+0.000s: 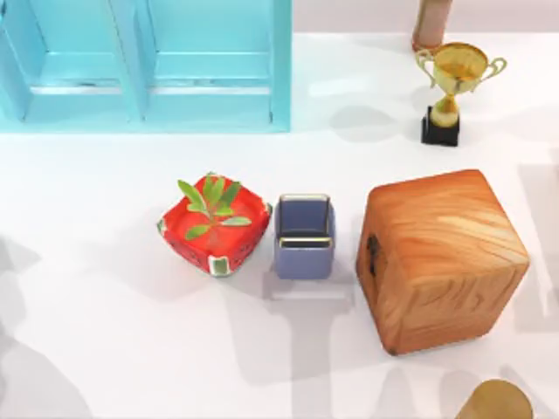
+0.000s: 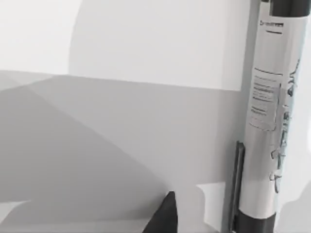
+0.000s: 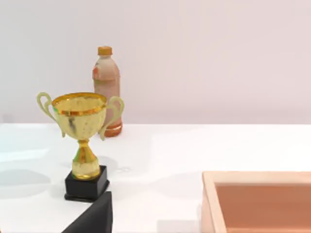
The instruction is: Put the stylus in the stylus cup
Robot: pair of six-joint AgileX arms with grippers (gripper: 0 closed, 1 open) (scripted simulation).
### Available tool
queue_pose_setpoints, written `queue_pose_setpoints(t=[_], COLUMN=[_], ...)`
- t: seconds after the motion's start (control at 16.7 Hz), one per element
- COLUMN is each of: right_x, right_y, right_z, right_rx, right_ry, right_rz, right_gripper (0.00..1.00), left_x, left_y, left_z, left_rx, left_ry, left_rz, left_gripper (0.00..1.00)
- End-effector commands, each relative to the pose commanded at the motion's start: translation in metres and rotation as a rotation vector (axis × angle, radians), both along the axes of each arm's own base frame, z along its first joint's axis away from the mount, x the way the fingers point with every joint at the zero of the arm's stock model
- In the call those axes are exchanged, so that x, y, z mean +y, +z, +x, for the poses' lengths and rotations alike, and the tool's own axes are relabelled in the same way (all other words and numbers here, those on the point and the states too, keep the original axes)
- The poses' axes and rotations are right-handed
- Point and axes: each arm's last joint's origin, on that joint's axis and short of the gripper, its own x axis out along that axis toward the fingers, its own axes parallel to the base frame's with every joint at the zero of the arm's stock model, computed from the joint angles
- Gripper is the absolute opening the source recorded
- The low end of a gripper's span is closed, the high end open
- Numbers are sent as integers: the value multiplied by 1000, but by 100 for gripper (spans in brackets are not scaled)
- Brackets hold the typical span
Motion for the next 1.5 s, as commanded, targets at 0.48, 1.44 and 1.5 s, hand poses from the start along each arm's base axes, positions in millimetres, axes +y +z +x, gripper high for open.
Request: queue_pose_setpoints(t=[0.48, 1.44, 1.5], right_x=[0, 0, 0], right_y=[0, 0, 0], right_z=[0, 0, 0], right_rx=[0, 0, 0], right_ry=[0, 0, 0], right_rz=[0, 0, 0], right_gripper=[100, 100, 100], left_x=[5, 5, 5], left_y=[-10, -10, -10], left_z=[2, 2, 2], left_rx=[-3, -3, -3], left_ry=[12, 12, 12], left_rz=[5, 5, 5], left_gripper=[85, 0, 0])
